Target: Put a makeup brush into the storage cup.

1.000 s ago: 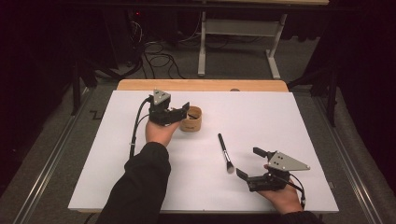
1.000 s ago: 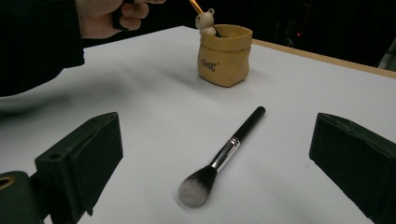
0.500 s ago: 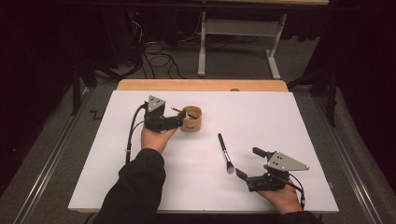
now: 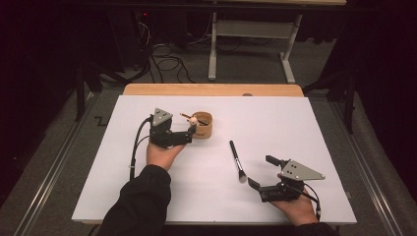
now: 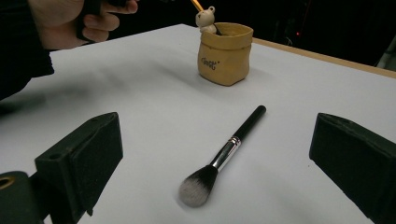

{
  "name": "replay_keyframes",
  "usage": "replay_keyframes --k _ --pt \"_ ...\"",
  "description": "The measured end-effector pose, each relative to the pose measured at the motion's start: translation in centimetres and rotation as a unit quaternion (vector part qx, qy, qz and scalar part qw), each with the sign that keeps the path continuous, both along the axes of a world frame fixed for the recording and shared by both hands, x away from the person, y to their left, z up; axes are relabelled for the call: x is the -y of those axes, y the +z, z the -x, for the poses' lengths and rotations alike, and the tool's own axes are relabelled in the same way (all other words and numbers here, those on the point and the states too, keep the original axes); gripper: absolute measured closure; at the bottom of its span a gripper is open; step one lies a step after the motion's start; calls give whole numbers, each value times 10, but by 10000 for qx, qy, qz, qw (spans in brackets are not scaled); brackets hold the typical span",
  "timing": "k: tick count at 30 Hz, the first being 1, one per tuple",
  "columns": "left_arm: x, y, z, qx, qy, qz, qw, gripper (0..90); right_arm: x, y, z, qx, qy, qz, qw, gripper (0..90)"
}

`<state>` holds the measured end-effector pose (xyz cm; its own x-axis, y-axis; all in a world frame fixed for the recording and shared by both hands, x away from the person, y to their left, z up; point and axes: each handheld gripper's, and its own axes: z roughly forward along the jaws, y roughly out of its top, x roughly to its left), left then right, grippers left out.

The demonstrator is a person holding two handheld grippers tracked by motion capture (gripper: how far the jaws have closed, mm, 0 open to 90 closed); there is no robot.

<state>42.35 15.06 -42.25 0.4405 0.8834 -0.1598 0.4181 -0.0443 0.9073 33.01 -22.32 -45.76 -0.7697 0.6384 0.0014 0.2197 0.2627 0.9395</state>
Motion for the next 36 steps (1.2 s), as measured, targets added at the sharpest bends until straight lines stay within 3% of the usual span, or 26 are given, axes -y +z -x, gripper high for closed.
replay_keyframes --k 5,25,36 --pt "-3 -1 9 -54 5 -125 9999 15 0 0 0 24 1 0 10000 30" --pt "-3 2 51 10 -305 -45 9995 2 0 1 0 40 -25 -2 10000 26" --pt "-8 -2 79 52 -527 212 9984 2 1 1 1 68 -63 2 10000 18"
